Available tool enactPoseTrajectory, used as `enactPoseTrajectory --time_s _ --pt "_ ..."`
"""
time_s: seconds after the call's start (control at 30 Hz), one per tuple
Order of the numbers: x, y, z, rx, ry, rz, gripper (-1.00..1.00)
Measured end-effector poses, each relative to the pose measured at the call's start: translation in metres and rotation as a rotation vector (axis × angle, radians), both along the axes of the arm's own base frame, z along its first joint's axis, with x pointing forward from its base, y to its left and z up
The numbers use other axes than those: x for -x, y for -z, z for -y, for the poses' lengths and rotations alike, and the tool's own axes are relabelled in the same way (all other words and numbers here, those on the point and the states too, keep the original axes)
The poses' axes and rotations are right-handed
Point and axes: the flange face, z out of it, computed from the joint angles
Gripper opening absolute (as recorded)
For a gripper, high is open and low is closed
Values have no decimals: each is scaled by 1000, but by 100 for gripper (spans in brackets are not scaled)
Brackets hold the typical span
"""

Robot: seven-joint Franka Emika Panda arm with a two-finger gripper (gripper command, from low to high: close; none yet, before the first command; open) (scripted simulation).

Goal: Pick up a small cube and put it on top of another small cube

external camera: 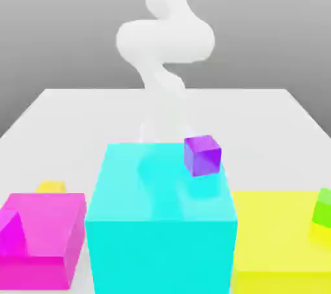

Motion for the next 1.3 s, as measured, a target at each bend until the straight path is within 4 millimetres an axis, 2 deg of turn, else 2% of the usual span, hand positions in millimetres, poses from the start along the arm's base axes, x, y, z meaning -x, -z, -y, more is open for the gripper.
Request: enactPoseTrajectory --time_s 0.1,0.2,0.3,0.43,0.57,0.7,0.9,1.0,1.23,1.27,1.3 --pt "-25 49 31 59 33 -86 0" --pt "-40 98 64 100 59 -172 0" --pt "-46 149 100 125 78 -260 0" --pt "-40 216 147 136 95 -376 0" --pt "-19 282 189 120 101 -485 0" --pt "13 345 223 80 97 -581 0" --pt "79 431 253 -22 83 -692 0" --pt "114 467 260 -85 84 -723 0" --pt "115 533 255 -90 58 -732 0" --pt "116 538 254 -90 57 -733 -100" --pt "116 538 254 -90 57 -733 -100"
